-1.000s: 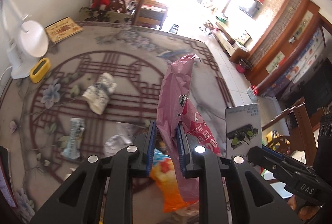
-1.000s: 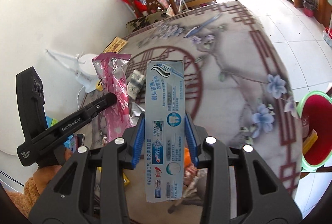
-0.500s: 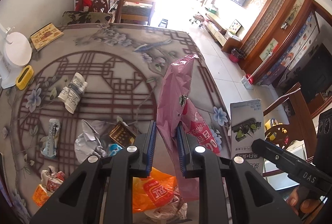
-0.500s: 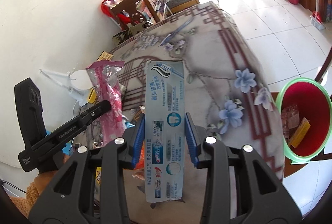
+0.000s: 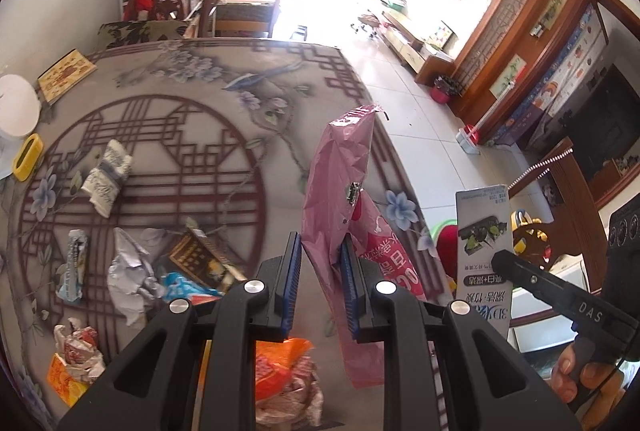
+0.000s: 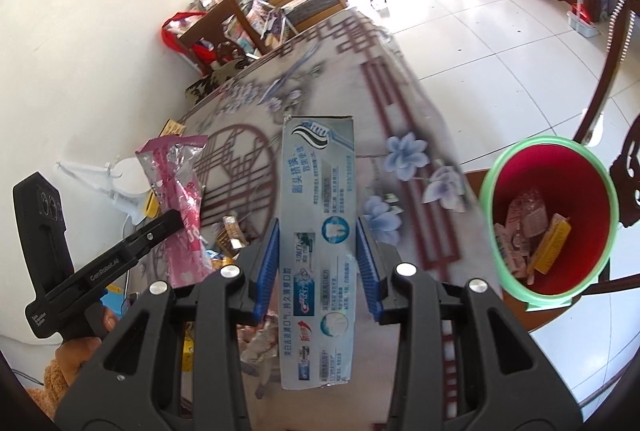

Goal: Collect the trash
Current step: 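Carry the toothpaste box and pink bag to the red bin and release both inside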

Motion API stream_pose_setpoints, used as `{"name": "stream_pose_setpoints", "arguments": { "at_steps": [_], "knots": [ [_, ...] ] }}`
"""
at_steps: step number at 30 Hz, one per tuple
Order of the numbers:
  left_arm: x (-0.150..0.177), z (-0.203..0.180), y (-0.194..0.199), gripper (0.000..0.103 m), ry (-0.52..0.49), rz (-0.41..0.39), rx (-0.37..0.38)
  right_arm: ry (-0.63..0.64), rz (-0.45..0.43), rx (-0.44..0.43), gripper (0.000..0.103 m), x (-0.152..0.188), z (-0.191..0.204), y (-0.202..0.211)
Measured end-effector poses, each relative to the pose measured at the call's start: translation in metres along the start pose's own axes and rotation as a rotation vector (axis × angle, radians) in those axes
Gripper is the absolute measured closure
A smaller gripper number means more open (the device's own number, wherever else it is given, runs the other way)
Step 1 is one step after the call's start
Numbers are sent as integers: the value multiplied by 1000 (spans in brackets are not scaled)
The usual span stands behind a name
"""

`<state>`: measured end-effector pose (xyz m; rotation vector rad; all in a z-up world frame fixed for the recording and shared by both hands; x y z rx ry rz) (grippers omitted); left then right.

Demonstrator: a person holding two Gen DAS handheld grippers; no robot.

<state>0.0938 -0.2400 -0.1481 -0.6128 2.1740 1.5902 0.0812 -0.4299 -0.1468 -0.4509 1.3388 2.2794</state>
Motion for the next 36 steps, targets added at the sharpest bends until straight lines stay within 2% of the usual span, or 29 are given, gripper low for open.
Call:
{"name": "stream_pose_setpoints", "arguments": {
  "at_steps": [10, 20, 30, 31, 32, 33, 36],
  "knots": [
    [-1, -69, -28, 86, -108, 44, 51, -101, -43, 67, 67, -3, -65, 27],
    [4, -138, -57, 86, -216, 95, 107, -215, -82, 199, 67, -5, -153, 49],
    [18, -188, -78, 86, -315, 149, 149, -263, -114, 305, 66, -11, -208, 54],
    [20, -193, -79, 86, -324, 154, 155, -267, -126, 315, 60, -12, -211, 57],
    [22, -199, -81, 86, -336, 161, 164, -276, -143, 325, 44, -13, -215, 60],
    [24, -205, -83, 86, -346, 167, 170, -286, -166, 338, 39, -14, -218, 64],
    [31, -224, -93, 86, -391, 189, 191, -287, -213, 360, 37, -16, -224, 79]
  ]
}}
Point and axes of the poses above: each gripper's, at about its wrist camera, not at the fingertips, and y roughly against the way its jaws point, z to its left, x to its underside, the point moved 8 cm from there along -y, roughly the way its jaws point, and after that the axes turned 3 degrees about y, right-handed, at the moved point
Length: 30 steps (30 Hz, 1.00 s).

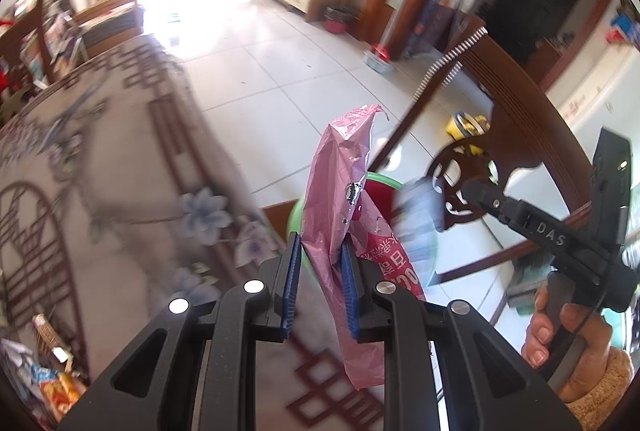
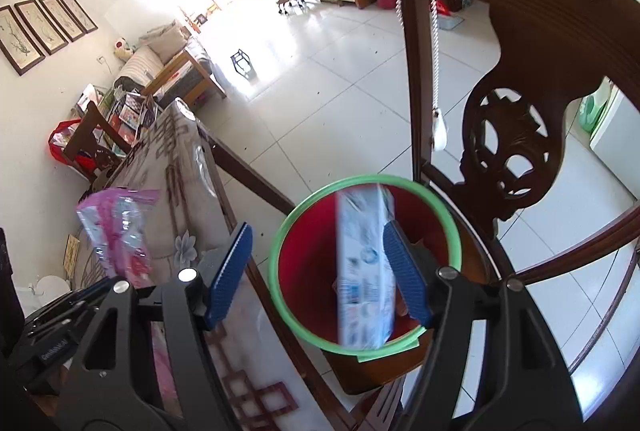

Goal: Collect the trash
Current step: 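Carry the toothpaste box and pink bag to the red bin and release both inside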

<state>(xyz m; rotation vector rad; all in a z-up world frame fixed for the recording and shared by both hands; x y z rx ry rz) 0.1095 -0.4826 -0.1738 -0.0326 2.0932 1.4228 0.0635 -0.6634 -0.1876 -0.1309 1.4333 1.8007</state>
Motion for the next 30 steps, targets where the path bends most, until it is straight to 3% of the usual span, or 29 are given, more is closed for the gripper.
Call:
{"name": "stream_pose_setpoints", "arguments": {
  "at_steps": [6, 10, 14, 15, 16, 17, 19, 25, 30],
  "knots": [
    [-4, -40, -32, 86, -76, 47, 55, -34, -19, 56, 37, 3, -25, 19],
    [0, -50, -60, 85, -23, 113, 103, -64, -16, 81, 37, 13, -43, 32],
    [1, -54, -67, 79, -10, 109, 112, -72, -20, 101, 37, 20, -53, 41],
    [1, -56, -67, 75, -2, 106, 117, -74, -20, 105, 37, 22, -55, 42],
    [1, -57, -67, 64, 4, 102, 120, -77, -20, 107, 37, 23, -56, 44],
    [1, -57, -67, 41, 8, 95, 114, -79, -19, 107, 37, 24, -56, 44],
    [0, -57, -65, 28, 3, 65, 92, -75, -18, 106, 37, 26, -54, 46],
    [-4, -47, -46, 28, -23, 31, 80, -36, -20, 89, 37, 28, -34, 49],
    [2, -17, -4, 28, -14, -41, 29, 34, -18, 48, 37, 28, -1, 46]
  ]
}}
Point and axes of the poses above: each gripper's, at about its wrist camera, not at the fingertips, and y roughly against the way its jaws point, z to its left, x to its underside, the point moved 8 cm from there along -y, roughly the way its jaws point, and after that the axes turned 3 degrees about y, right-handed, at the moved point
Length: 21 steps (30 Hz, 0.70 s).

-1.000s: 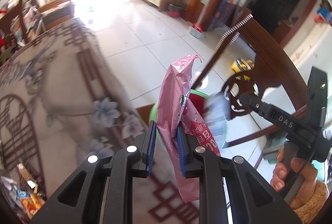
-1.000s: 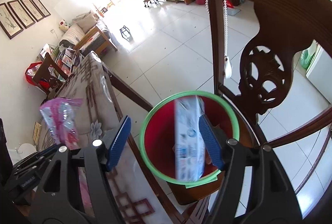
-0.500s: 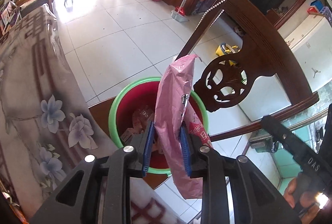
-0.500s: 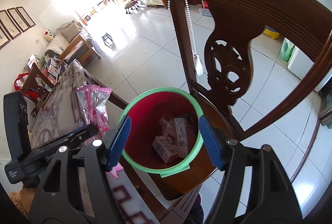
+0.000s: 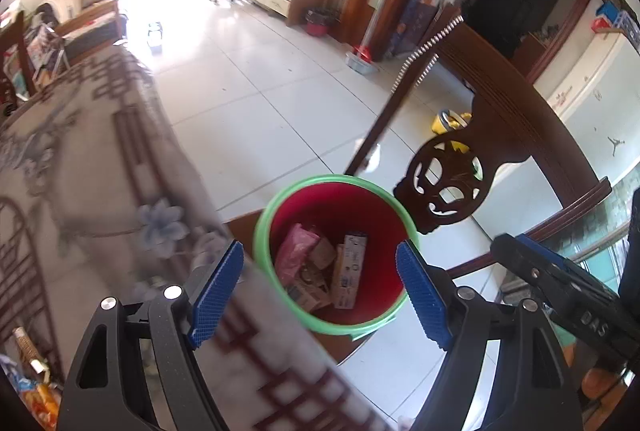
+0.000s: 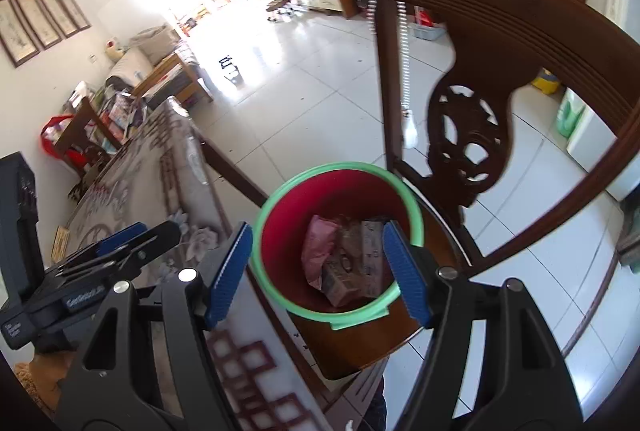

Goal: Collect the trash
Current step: 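Carry the toothpaste box and pink bag to the red bin and release both inside, then move both tools back over the table toward the remaining trash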

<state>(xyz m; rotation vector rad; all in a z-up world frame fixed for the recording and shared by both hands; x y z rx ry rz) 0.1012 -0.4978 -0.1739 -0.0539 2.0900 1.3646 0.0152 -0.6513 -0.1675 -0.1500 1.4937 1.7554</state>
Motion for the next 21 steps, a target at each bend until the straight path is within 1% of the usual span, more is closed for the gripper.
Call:
{"name": "stream_pose_setpoints", "arguments": {
  "at_steps": [3, 7, 10, 11, 13, 15, 19, 21],
  "knots": [
    [10, 34, 34, 28, 58, -46, -47, 60, 12, -47, 37, 0, 32, -7],
    [28, 85, 75, 28, 178, -93, -118, 147, 50, -124, 37, 6, 84, -24],
    [49, 134, 112, 28, 285, -132, -199, 213, 77, -184, 37, 14, 125, -30],
    [57, 147, 122, 28, 315, -140, -221, 251, 88, -209, 37, 18, 145, -32],
    [81, 182, 145, 28, 400, -156, -277, 302, 98, -240, 37, 26, 173, -33],
    [106, 208, 164, 28, 475, -164, -325, 360, 108, -273, 37, 36, 205, -32],
    [170, 265, 200, 28, 633, -152, -444, 469, 137, -338, 37, 64, 265, -28],
    [210, 291, 215, 28, 729, -135, -508, 513, 148, -359, 37, 77, 288, -25]
  ]
}}
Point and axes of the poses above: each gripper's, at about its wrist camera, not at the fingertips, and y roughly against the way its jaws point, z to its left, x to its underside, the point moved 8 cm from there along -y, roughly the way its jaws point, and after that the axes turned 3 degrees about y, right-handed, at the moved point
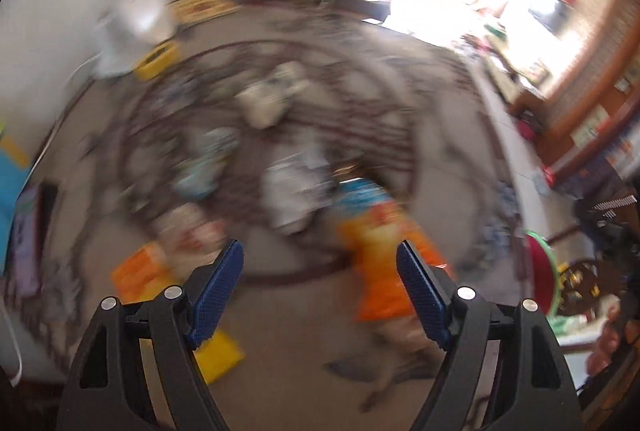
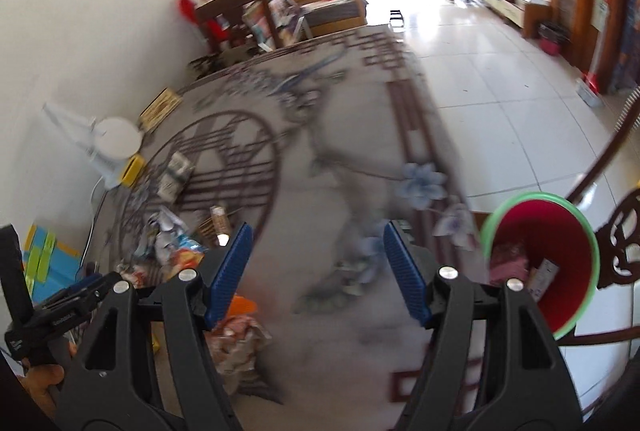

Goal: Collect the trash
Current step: 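Move both tools back over the table toward the remaining trash, then grasp the yellow lemon tea carton with the left tool while the right tool grasps the crumpled paper bag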

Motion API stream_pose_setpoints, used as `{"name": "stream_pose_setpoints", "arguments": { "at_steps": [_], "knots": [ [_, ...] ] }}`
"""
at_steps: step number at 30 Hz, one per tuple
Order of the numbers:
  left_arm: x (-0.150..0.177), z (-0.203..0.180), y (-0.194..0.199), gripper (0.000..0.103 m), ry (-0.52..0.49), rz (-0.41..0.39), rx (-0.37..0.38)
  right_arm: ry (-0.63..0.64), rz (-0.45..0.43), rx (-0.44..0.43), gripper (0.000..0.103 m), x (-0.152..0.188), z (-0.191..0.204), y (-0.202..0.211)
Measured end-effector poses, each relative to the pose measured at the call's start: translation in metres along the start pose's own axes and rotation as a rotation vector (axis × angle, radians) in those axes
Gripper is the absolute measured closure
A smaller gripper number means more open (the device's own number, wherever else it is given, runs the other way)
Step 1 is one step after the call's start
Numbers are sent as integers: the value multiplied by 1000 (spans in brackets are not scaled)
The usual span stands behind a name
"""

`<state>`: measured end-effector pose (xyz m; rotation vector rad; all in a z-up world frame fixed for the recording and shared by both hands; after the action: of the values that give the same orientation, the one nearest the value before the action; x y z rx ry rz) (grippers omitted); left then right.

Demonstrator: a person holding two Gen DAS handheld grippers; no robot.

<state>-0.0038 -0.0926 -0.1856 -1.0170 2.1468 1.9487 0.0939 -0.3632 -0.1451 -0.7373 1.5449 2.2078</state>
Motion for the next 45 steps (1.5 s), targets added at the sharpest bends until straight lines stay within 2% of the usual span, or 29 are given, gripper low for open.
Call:
{"name": "stream_pose_setpoints", "arguments": {
  "at_steps": [3, 7, 9, 12, 15, 17, 25, 34, 41, 42, 44, 45],
  "knots": [
    [19, 63, -10, 28, 114, 55, -91, 64, 21, -32, 37, -1, 39, -11],
    [48, 115, -35, 28, 234, 171, -126, 127, 43, -63, 36, 0, 81, -21],
    [56, 124, -46, 28, 257, 209, -124, 144, 53, -73, 36, 1, 94, -26],
    [60, 129, -59, 20, 268, 231, -78, 172, 70, -83, 36, 5, 116, -31],
    [57, 126, -68, 23, 221, 254, -78, 201, 94, -102, 36, 10, 139, -38],
    [62, 132, -74, 23, 239, 285, -56, 233, 108, -117, 36, 14, 158, -43],
    [54, 173, -79, 37, 214, 266, 5, 285, 184, -144, 36, 36, 219, -71],
    [7, 221, -65, 39, 135, 135, -7, 359, 360, -175, 36, 93, 282, -124],
    [-33, 220, -45, 38, 146, 64, 6, 424, 438, -180, 36, 124, 316, -160],
    [-34, 221, -44, 38, 147, 60, 8, 428, 443, -176, 38, 127, 317, -163],
    [-35, 219, -42, 38, 149, 60, 12, 428, 458, -176, 68, 130, 320, -168],
    [-38, 219, -42, 38, 150, 61, 15, 417, 461, -182, 68, 130, 320, -169]
  ]
}}
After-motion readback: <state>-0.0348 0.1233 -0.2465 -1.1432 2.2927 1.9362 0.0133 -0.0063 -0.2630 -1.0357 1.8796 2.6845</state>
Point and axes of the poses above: each gripper's, at about its wrist camera, not at the fingertips, and y roughly against the way its jaws point, z to its left, x to its underside, the point moved 8 cm from there along -y, roughly the way its jaws point, and after that the axes turned 3 degrees about y, right-handed, at the moved point
